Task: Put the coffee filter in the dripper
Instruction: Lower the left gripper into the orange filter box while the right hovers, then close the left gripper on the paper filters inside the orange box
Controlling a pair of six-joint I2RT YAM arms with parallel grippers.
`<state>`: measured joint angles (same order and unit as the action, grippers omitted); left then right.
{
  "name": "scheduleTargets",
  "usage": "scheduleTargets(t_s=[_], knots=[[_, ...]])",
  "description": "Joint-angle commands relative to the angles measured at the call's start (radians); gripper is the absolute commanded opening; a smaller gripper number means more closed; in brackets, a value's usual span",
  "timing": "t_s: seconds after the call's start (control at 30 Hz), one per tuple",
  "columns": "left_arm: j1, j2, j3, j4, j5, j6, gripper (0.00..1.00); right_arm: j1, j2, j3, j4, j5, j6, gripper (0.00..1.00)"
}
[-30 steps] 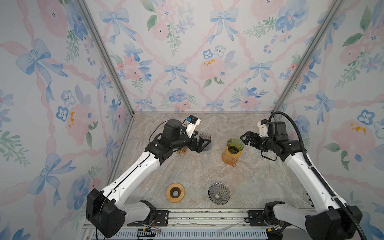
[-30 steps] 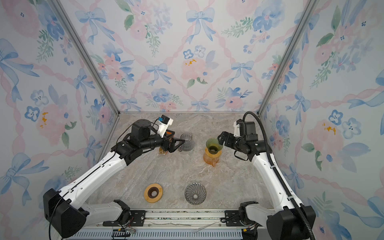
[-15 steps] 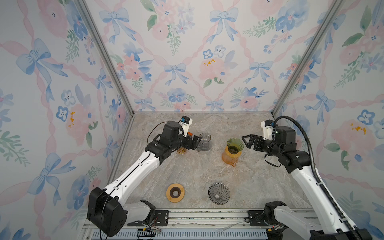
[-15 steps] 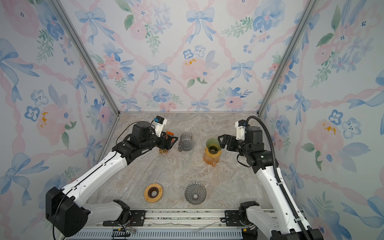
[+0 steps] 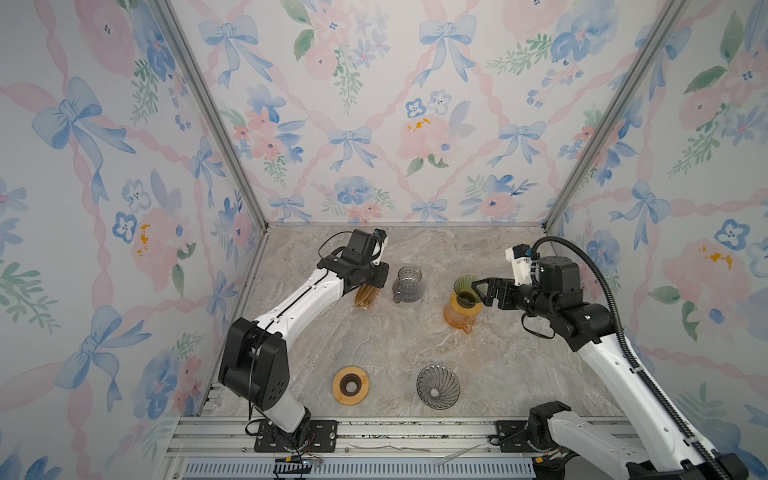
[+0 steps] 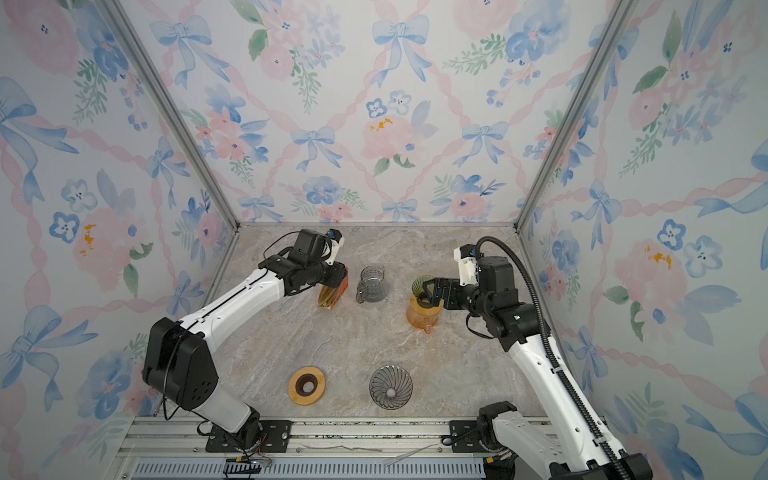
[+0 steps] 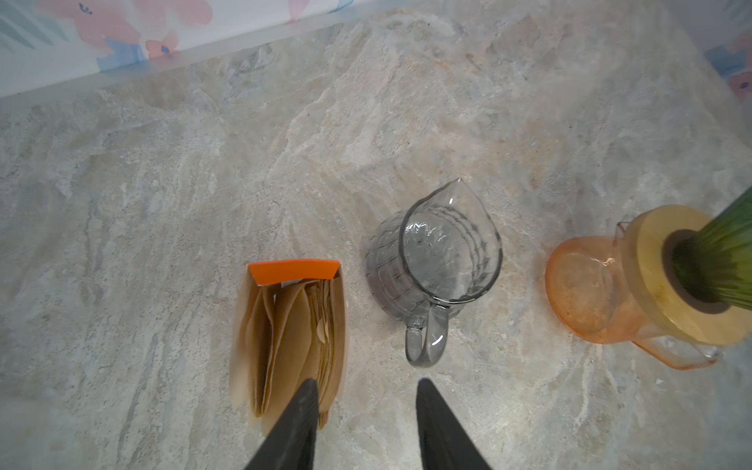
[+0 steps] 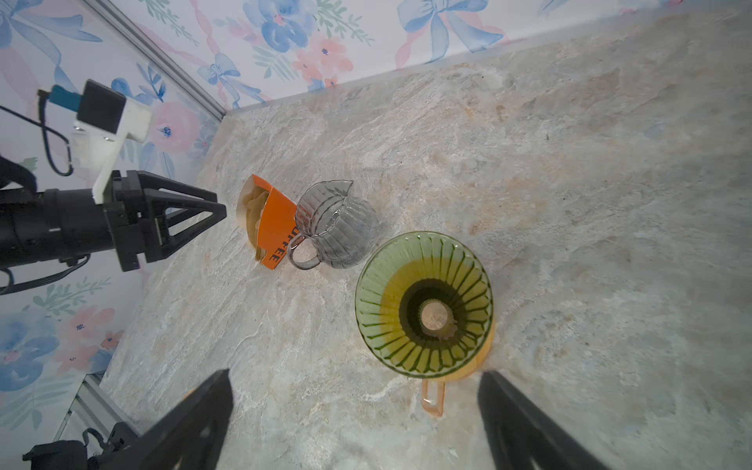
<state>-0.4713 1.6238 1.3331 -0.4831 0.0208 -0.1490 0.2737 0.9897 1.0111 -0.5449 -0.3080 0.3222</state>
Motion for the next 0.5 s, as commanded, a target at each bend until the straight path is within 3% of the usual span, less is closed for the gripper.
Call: scheduleTargets(t_s=[0.0,0.17,0.47], knots=[[0.006,0.031,0.046,-0.059,-0.057,0.036,0.42,0.016,0.000,0.005,-0.003,-0.028,-0.025,0.96],[0.013,0.093,0.107,-0.102,-0.113,0.073,0.40,0.029,0.033,0.029,-0.022,-0.043,-0.038,0.96],[0.032,0.177,0.163,-0.119,-0.101,0.095,0.29,0.047,0.041,0.047,-0.046,-0.018,-0.047,0.96]])
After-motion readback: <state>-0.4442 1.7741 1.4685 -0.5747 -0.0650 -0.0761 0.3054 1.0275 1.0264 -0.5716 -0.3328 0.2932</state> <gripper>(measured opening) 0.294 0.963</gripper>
